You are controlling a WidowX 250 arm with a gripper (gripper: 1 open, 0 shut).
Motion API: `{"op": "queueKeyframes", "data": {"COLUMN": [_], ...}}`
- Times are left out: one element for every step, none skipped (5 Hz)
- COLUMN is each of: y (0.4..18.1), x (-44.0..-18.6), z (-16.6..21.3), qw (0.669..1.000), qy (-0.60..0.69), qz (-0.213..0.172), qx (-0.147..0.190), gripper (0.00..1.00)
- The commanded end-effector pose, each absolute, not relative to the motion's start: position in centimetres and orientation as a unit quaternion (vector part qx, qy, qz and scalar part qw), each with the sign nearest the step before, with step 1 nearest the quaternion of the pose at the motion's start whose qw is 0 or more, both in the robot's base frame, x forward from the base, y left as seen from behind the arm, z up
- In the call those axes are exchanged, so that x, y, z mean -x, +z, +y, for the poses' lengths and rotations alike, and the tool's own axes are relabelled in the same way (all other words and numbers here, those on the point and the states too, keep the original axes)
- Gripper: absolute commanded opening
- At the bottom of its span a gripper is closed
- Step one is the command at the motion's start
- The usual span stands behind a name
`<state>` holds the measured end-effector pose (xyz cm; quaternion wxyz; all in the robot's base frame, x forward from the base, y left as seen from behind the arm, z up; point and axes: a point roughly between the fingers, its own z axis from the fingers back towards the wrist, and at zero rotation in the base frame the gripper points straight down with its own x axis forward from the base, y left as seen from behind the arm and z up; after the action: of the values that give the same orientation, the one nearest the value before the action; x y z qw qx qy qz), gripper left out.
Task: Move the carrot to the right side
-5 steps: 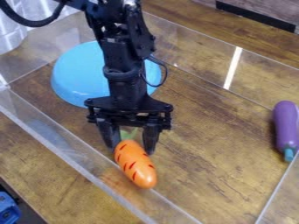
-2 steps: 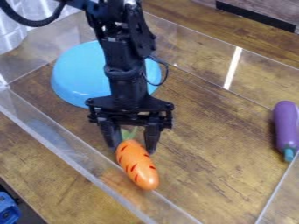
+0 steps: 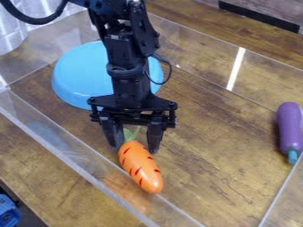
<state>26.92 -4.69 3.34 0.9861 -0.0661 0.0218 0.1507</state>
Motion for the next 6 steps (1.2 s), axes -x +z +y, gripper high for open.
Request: {"op": "queueKeyframes", "data": {"y": [4.09, 3.82, 3.72, 3.52, 3.38, 3.32], "x": [-27.93, -28.1, -28.33, -28.48, -28.6, -28.75], "z": [-5.47, -5.68, -5.86, -5.99, -6.07, -6.18], "qw": [0.988, 0.989, 0.99, 0.99, 0.991, 0.991], "qy": [0.135, 0.132, 0.127, 0.124, 0.12, 0.114], "qz": [0.0, -0.001, -0.004, -0.006, -0.007, -0.009], "qx": [0.069, 0.068, 0.068, 0.067, 0.066, 0.064], "gripper": [0.0, 1.0, 0.0, 0.0, 0.0, 0.0]}}
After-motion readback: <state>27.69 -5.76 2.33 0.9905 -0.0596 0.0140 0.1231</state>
